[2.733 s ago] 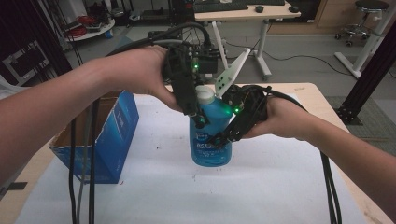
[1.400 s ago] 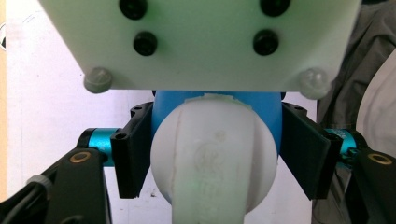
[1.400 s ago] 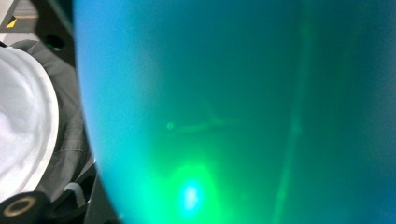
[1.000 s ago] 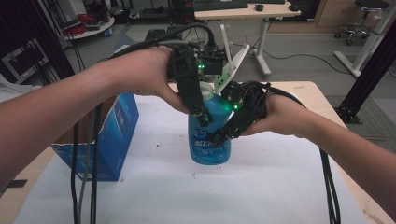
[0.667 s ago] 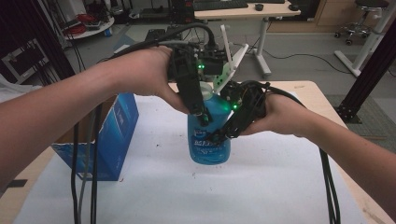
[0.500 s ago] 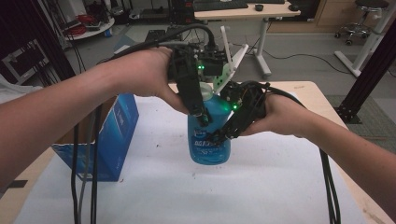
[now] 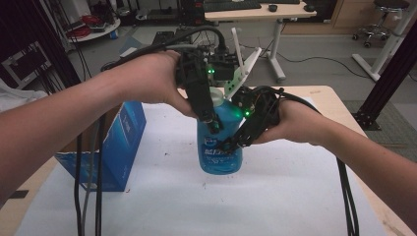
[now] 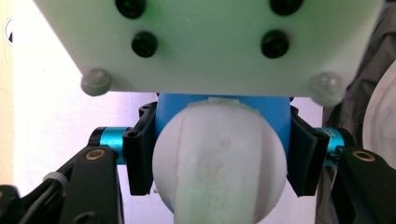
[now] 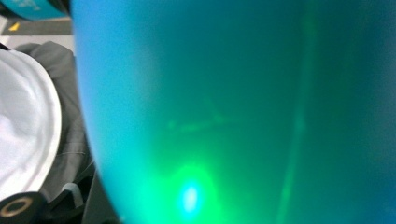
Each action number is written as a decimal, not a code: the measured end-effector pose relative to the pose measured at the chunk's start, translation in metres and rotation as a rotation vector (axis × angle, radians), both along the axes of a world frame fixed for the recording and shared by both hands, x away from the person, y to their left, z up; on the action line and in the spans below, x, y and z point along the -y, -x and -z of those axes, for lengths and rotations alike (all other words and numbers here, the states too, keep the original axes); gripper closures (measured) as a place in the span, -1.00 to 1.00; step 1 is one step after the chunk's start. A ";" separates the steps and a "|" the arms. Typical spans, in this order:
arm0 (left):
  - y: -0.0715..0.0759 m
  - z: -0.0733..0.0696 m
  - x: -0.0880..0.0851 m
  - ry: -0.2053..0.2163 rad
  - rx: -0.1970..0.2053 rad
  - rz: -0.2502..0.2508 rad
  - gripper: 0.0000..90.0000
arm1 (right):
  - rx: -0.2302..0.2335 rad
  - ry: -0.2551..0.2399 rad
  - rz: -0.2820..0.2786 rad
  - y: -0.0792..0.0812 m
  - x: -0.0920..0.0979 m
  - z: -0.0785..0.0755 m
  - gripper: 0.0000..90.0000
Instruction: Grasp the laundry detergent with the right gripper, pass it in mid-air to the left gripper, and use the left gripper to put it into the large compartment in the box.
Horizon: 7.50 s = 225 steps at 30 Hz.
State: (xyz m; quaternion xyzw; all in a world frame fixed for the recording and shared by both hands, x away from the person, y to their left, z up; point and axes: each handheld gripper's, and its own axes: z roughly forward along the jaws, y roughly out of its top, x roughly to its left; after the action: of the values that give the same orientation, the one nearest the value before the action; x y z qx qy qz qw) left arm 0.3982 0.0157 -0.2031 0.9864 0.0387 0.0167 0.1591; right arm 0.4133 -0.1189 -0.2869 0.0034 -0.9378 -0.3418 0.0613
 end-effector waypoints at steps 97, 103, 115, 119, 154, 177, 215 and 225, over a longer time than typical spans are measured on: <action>0.007 -0.044 -0.250 0.032 0.137 -0.970 -0.15 | -0.023 0.207 0.626 -0.034 0.189 0.002 -0.52; 0.008 -0.021 -0.253 0.035 0.105 -0.975 -0.15 | -0.020 0.207 0.638 -0.035 0.190 0.000 -0.52; 0.012 0.014 -0.256 0.011 0.085 -0.968 -0.15 | -0.015 0.214 0.634 -0.034 0.189 0.000 -0.52; 0.012 0.024 -0.257 0.013 0.082 -0.970 -0.15 | -0.012 0.217 0.636 -0.033 0.190 0.000 -0.52; 0.006 0.077 -0.249 -0.025 0.063 -0.899 -0.15 | -0.022 0.221 0.637 -0.030 0.190 0.005 -0.52; 0.007 0.083 -0.246 -0.033 0.070 -0.872 -0.16 | -0.021 0.218 0.626 -0.029 0.187 0.005 -0.52; 0.008 0.060 -0.239 -0.101 0.091 -0.800 -0.49 | -0.021 0.214 0.611 -0.028 0.184 0.006 -0.52; 0.008 0.015 -0.220 -0.114 0.166 -0.724 -0.53 | -0.017 0.214 0.597 -0.025 0.180 0.007 -0.52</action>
State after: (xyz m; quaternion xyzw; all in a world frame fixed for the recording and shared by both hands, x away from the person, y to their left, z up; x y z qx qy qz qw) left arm 0.3906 0.2358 -0.2184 0.9113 0.3710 0.1541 0.0901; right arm 0.4383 -0.2992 -0.2940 -0.2815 -0.9274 -0.2440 -0.0341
